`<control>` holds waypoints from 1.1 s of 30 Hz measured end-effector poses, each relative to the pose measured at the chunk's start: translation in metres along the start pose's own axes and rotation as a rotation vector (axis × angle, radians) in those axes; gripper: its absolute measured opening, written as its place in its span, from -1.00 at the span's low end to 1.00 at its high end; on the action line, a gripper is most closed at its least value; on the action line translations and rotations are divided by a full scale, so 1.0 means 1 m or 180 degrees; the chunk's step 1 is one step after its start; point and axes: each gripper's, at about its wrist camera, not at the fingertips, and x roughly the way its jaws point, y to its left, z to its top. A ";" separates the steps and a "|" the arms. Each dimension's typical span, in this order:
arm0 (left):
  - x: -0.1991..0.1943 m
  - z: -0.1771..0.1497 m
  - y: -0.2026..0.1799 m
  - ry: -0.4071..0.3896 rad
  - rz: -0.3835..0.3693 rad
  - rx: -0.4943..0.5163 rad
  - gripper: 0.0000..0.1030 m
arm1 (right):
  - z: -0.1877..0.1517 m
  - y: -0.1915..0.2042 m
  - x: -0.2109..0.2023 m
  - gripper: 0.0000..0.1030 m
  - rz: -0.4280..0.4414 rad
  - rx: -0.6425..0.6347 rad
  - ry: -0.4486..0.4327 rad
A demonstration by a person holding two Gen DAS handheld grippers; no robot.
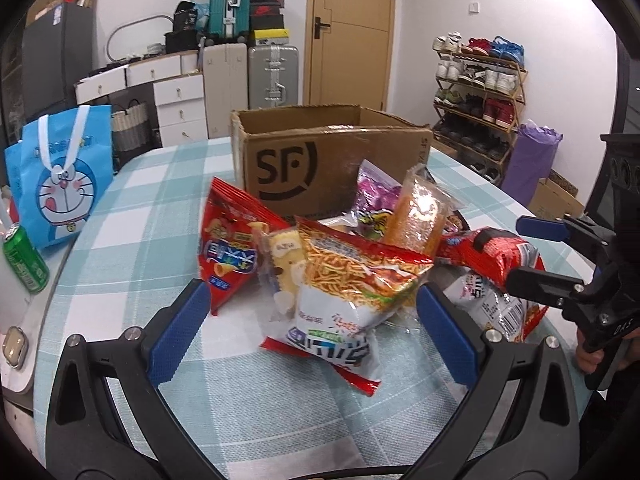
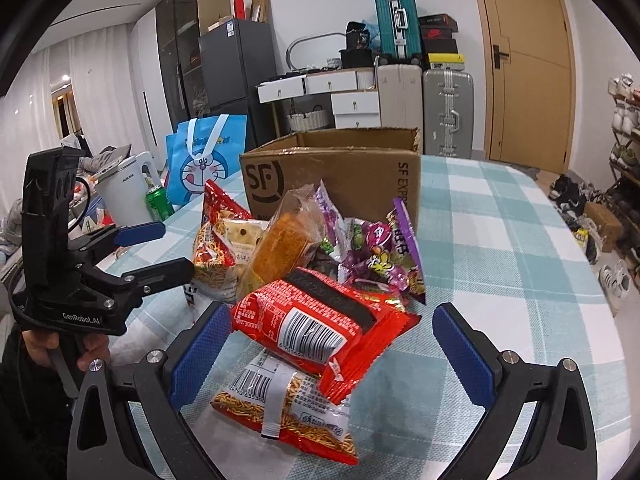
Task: Organize snacks
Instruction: 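Grasp the red barcode packet with right tool while left tool grasps the noodle-snack bag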
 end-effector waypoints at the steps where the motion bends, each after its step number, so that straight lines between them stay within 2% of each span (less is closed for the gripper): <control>1: 0.001 0.000 -0.002 0.0024 -0.0029 0.0017 0.99 | 0.000 0.000 0.001 0.99 0.0005 0.0009 0.0010; 7: 0.018 0.002 -0.008 0.0220 -0.0123 0.0047 0.97 | 0.001 -0.001 0.011 1.00 0.0075 0.0062 0.0108; 12: 0.035 0.005 -0.007 0.0388 -0.0198 -0.0006 0.52 | 0.001 0.000 0.013 0.99 0.0118 0.0054 0.0141; 17: 0.041 0.005 -0.010 0.0384 -0.0217 0.0038 0.15 | 0.001 0.000 0.013 0.99 0.0161 0.0068 0.0156; 22: 0.043 0.006 -0.013 0.0390 -0.0209 0.0072 0.05 | 0.002 0.000 0.017 0.98 0.0167 0.0058 0.0222; 30: 0.035 0.005 -0.013 0.0339 -0.0177 0.0081 -0.04 | 0.002 0.003 0.021 0.69 0.0150 0.0031 0.0289; 32: 0.030 0.004 -0.012 0.0300 -0.0189 0.0062 -0.06 | 0.000 0.003 0.021 0.39 0.0151 0.0038 0.0312; 33: 0.030 0.004 -0.012 0.0286 -0.0189 0.0054 -0.08 | 0.000 0.003 0.021 0.39 0.0157 0.0037 0.0318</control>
